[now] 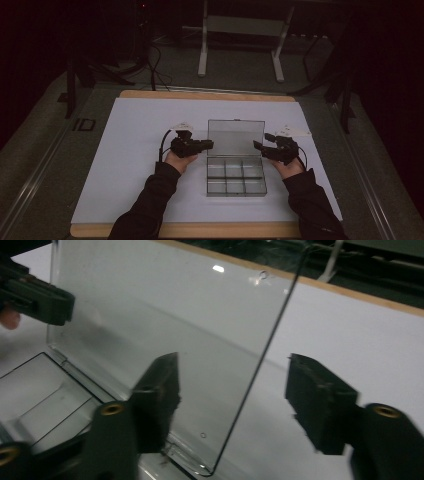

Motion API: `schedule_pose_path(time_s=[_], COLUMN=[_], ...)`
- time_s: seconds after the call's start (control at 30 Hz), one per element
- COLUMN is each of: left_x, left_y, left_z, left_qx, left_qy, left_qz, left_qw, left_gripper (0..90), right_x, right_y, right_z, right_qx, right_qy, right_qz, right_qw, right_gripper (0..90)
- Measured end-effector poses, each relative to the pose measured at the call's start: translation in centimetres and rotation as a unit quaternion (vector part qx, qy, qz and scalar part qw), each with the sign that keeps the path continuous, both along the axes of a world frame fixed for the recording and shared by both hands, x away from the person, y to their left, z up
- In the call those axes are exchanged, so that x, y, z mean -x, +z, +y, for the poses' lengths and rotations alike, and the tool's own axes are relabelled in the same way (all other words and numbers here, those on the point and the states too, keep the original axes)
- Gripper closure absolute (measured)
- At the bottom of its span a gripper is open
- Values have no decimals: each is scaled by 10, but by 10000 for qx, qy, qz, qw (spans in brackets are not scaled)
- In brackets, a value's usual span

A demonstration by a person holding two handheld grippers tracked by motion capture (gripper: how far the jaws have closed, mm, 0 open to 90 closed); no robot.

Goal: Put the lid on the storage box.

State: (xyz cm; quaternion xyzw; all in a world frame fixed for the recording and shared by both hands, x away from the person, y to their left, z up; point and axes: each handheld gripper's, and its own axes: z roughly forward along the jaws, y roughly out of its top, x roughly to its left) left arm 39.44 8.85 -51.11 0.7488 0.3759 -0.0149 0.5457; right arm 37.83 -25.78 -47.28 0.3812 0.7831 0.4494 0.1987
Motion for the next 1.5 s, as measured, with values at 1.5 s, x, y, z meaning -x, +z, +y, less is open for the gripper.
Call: schedule_pose_path(time_s=[1.5], left_x=[38], left_y=[21], left_z=[4], left_qx=[-515], left_qy=[0], left_qz=[-597], left_qw=[9969], left_gripper=[785], right_x=[35], right_y=[7], right_z=[-15], right_qx=[131], right_qy=[407], right_qz=[-100], right_qw=[9990], right_gripper=[801])
